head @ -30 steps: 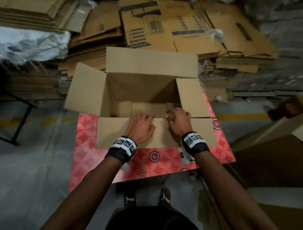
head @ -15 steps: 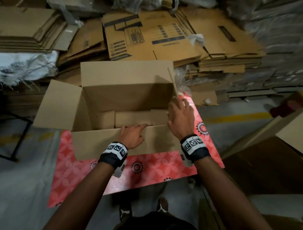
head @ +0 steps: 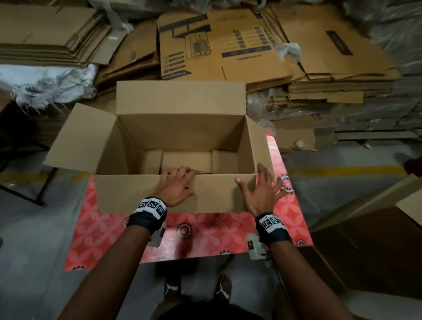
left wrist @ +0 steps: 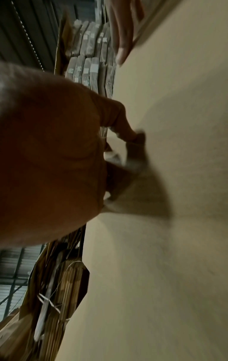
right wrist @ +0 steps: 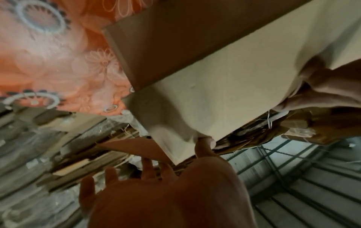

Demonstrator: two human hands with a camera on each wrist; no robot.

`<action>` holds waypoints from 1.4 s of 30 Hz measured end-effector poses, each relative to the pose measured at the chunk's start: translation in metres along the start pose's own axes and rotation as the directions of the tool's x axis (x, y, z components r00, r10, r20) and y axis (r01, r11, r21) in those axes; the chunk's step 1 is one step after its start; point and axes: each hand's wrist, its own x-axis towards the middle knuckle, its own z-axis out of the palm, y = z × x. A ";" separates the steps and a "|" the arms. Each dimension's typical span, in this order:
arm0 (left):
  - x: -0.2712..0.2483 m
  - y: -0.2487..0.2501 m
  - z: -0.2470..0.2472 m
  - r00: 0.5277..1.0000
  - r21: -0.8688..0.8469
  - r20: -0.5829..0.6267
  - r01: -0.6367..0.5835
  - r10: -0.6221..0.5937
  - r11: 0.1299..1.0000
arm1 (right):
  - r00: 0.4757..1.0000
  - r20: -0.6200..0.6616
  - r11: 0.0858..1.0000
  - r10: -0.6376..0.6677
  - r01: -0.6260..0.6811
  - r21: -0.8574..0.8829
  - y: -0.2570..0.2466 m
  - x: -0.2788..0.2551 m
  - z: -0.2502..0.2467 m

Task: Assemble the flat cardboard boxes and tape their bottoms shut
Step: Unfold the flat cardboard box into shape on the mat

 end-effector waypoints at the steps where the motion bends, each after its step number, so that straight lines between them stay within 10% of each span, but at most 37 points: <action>1: 0.000 0.001 0.000 1.000 0.000 -0.005 0.003 -0.003 1.000 | 1.000 0.002 0.999 0.002 -0.002 0.038 0.001 0.001 0.002; 13: -0.004 0.005 -0.002 1.000 -0.021 -0.019 -0.005 0.005 1.000 | 1.000 -0.026 0.999 0.001 0.000 0.034 -0.007 -0.003 0.004; 17: -0.014 0.000 -0.007 0.999 -0.097 -0.036 -0.042 0.038 0.994 | 0.972 -0.128 0.977 -0.198 0.184 -0.111 -0.027 -0.027 0.005; 24: -0.069 -0.024 -0.020 0.976 0.084 -0.024 -0.215 0.217 0.973 | 0.746 0.356 0.688 -0.563 0.661 -0.300 -0.061 -0.072 0.004; 28: -0.091 -0.039 -0.032 0.962 0.039 -0.175 -0.206 0.209 0.978 | 0.751 0.318 0.667 -0.579 0.661 -0.344 -0.083 -0.082 0.000; 35: -0.087 -0.054 -0.065 0.629 0.085 -0.751 -0.209 0.200 0.974 | 0.667 -0.283 0.719 -0.689 0.582 -0.380 -0.124 -0.068 -0.017; 38: -0.072 -0.059 -0.062 0.485 0.119 -0.868 -0.008 0.108 0.993 | 0.748 -0.445 0.863 -0.493 0.354 -0.360 -0.139 -0.055 -0.014; 42: -0.062 -0.075 -0.024 0.545 0.036 -0.836 0.170 -0.064 0.985 | 0.838 -0.532 0.993 -0.119 0.084 -0.088 -0.127 -0.044 -0.003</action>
